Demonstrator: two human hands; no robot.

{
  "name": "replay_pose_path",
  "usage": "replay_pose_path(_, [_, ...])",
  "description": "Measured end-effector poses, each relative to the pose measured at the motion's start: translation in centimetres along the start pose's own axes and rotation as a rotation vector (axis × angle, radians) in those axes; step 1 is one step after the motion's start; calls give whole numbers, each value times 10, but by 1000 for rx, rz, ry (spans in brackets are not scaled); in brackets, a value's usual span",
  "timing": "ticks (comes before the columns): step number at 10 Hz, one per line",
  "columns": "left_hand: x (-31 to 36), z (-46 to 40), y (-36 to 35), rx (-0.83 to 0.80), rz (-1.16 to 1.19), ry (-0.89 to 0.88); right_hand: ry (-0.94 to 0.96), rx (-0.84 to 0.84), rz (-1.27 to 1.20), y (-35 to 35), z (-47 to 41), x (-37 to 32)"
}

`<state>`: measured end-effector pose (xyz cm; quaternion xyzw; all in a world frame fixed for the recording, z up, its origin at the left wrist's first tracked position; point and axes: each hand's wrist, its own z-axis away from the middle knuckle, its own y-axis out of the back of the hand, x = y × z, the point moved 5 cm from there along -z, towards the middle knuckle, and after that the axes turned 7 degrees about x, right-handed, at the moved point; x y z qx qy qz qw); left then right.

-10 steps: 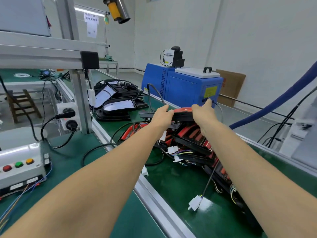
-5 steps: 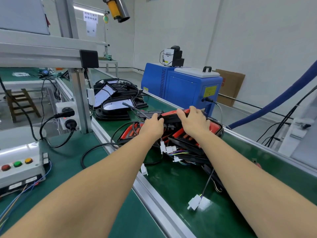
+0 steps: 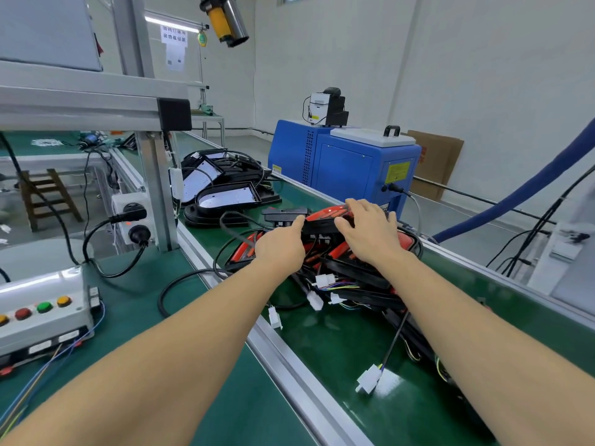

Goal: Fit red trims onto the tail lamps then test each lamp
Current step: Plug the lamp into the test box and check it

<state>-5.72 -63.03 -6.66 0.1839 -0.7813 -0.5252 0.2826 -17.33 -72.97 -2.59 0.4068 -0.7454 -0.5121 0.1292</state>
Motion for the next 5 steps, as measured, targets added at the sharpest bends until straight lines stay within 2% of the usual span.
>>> replay_pose_path(2, [-3, -1, 12, 78, 87, 8, 10, -59, 38, 3, 4, 0])
replay_pose_path(5, [-20, 16, 15, -54, 91, 43, 42, -35, 12, 13, 14, -13])
